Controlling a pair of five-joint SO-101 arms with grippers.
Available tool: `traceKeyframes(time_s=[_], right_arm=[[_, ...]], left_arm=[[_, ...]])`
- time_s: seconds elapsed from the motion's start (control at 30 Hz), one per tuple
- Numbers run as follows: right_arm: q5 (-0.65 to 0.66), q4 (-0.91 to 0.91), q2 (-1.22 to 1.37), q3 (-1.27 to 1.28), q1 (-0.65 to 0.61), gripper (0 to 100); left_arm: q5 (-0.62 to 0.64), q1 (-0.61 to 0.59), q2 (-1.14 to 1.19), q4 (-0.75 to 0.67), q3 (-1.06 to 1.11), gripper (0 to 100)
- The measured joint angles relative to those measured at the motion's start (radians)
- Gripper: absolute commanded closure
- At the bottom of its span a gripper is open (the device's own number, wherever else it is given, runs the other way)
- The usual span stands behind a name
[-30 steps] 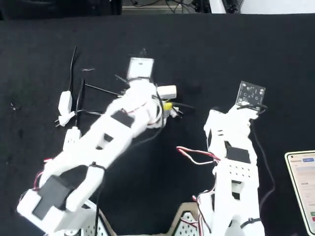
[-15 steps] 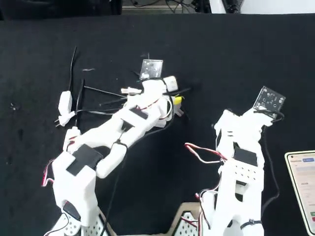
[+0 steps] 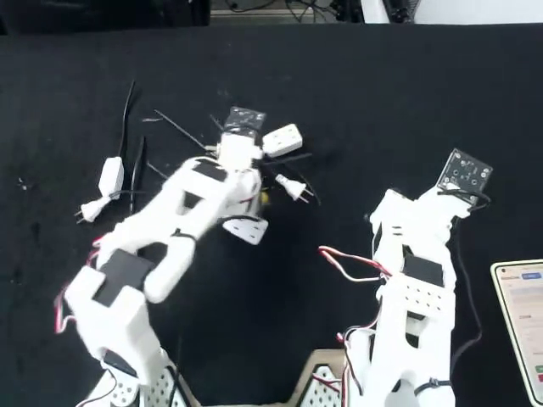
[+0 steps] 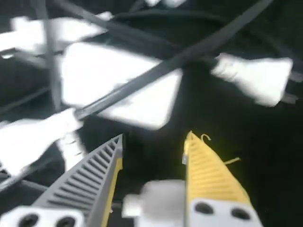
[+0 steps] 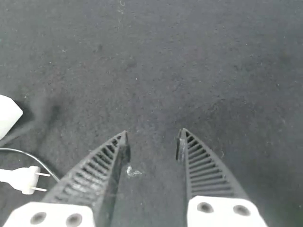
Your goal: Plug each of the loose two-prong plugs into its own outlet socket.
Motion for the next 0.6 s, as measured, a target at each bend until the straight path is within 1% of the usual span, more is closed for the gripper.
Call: traceKeyframes(time_s=[0.2, 0.33, 0.4, 0.47, 0.53, 0.6], right_arm=[[0.000, 0.000, 0.000, 0.000, 0.000, 83.2], [0.000, 0.000, 0.000, 0.000, 0.000, 83.2], [0.000, 0.000, 0.000, 0.000, 0.000, 83.2], [0.000, 0.000, 0.000, 0.000, 0.000, 83.2], [0.000, 0.000, 0.000, 0.000, 0.000, 83.2], [0.000, 0.000, 0.000, 0.000, 0.000, 83.2]], left_arm=[[-0.175, -0.117, -0.221, 0.017, 0.198, 82], [-0.222, -0.270, -0.364, 0.021, 0.252, 82], [-0.222, -0.348, -0.411, 0.023, 0.250, 82], [-0.209, -0.393, -0.442, 0.028, 0.241, 82], [-0.140, -0.402, -0.460, 0.028, 0.215, 82], [-0.038, -0.397, -0.463, 0.028, 0.176, 78]])
